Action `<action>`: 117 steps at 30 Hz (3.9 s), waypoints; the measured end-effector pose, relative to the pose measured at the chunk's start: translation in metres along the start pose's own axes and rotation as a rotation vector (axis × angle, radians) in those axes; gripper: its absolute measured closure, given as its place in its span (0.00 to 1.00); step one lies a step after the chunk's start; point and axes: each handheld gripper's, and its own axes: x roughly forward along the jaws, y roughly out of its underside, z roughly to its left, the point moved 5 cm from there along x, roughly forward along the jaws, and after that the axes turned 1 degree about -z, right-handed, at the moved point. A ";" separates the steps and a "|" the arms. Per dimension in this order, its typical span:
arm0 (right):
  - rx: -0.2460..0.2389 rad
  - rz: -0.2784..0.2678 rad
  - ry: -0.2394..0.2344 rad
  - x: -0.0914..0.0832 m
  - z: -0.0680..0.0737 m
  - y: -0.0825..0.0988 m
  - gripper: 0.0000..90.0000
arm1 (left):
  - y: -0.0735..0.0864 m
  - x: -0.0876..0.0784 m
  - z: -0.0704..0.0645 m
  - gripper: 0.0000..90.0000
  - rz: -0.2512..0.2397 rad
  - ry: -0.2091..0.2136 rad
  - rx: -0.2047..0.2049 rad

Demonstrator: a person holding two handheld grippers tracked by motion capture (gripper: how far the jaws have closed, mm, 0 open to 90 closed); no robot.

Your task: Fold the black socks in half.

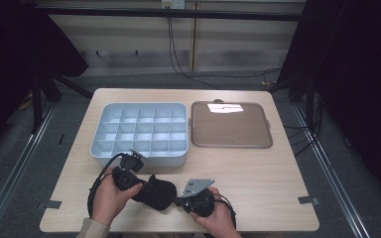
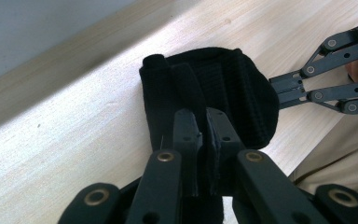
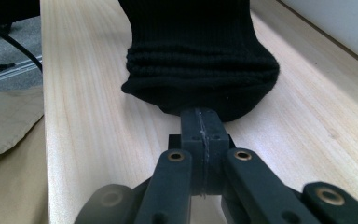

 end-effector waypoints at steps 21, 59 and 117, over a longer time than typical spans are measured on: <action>-0.005 -0.004 -0.001 0.000 0.000 0.000 1.00 | -0.010 0.003 -0.011 0.93 0.008 0.006 0.029; -0.016 -0.004 0.002 0.002 0.001 -0.001 1.00 | -0.018 0.022 -0.026 0.92 0.026 0.013 0.055; -0.012 -0.005 0.008 0.002 0.002 -0.002 1.00 | -0.019 0.045 -0.031 0.89 0.044 0.029 0.047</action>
